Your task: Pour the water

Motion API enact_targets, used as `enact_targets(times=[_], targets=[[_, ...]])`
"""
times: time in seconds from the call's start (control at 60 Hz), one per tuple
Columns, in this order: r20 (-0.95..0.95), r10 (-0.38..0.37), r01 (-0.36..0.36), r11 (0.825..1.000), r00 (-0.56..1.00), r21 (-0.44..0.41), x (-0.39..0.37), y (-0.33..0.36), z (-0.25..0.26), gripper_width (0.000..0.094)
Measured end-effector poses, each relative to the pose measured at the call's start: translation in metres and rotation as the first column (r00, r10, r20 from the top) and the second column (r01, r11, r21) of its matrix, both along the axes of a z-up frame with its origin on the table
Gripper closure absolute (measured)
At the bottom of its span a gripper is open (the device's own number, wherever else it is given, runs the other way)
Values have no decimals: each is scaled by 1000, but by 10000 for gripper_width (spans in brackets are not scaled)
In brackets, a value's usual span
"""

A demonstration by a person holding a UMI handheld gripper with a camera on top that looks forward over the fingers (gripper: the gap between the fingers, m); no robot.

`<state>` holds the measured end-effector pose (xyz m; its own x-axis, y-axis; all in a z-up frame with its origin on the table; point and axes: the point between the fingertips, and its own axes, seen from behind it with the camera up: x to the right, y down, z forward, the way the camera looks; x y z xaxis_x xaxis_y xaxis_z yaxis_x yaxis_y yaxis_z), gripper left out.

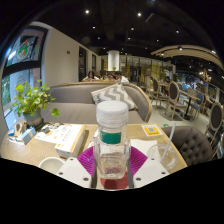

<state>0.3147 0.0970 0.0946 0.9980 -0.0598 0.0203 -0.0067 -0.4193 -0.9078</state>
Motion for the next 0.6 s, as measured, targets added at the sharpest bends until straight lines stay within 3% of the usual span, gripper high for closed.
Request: enact_targets(times=[0.267, 0.35, 0.483, 0.533, 0.6], targets=[[-13, 31, -32, 996, 999, -77, 5, 1, -70, 506], [-14, 25, -26, 999, 1000, -37, 3, 3, -69, 494], [-51, 1, -4, 999, 999, -51, 6, 0, -69, 439], [-53, -7, 3, 996, 999, -89, 6, -4, -74, 387], [-61, -14, 5, 989, 998, -148, 5, -15, -82, 221]])
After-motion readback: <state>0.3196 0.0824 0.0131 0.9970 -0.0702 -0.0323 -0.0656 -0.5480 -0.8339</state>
